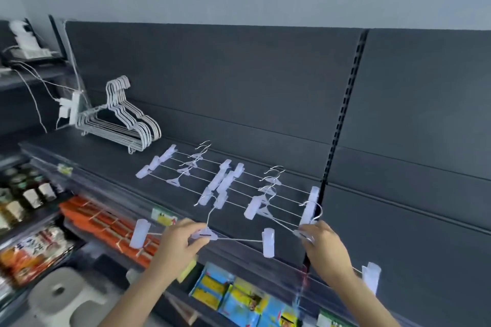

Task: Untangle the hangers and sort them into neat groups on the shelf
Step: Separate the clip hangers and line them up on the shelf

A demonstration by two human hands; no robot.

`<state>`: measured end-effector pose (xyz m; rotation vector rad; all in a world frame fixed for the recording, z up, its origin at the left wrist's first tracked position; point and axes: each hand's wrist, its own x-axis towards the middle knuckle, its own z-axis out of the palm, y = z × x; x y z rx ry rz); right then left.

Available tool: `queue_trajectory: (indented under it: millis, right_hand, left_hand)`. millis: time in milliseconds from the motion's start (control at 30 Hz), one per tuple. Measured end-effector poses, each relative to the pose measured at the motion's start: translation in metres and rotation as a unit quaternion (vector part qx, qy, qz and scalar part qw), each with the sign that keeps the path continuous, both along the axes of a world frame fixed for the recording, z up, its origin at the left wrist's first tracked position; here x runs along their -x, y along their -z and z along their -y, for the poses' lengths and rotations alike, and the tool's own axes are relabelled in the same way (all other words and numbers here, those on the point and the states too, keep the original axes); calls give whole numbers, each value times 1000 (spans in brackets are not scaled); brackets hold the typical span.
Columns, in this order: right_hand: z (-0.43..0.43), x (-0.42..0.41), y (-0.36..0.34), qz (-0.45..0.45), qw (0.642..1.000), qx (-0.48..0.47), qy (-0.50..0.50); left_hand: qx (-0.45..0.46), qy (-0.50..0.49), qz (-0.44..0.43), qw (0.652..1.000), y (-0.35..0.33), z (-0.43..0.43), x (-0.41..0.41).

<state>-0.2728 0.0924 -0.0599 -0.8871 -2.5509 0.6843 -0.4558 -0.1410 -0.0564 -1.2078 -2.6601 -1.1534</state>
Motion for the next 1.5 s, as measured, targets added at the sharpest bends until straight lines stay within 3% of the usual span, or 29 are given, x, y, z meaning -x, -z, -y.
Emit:
queue_trajectory:
  millis: [300,533,733,933,1133,1333,1500]
  right_hand:
    - [25,89,24,39,998,-30,-38]
    - [28,110,29,63,996,-61,16]
    - [33,134,3,105,982,-140,69]
    - [58,192,-10,33,997,-61,20]
    - [103,238,-10,50,998,-29,-1]
    - [131,259,2,159,984,-35,73]
    - [142,268,8,194,966,-63,157]
  left_hand:
    - [-1,6,19,1000,1,29,83]
    - [12,47,16,999,3,4,155]
    - [27,83,36,996,5,-6,209]
    - [42,118,57,990,10,0,247]
    - [58,157,56,984,19,13,280]
    - [69,221,42,972,34,11,287]
    - [65,238,42,968,40,4,291]
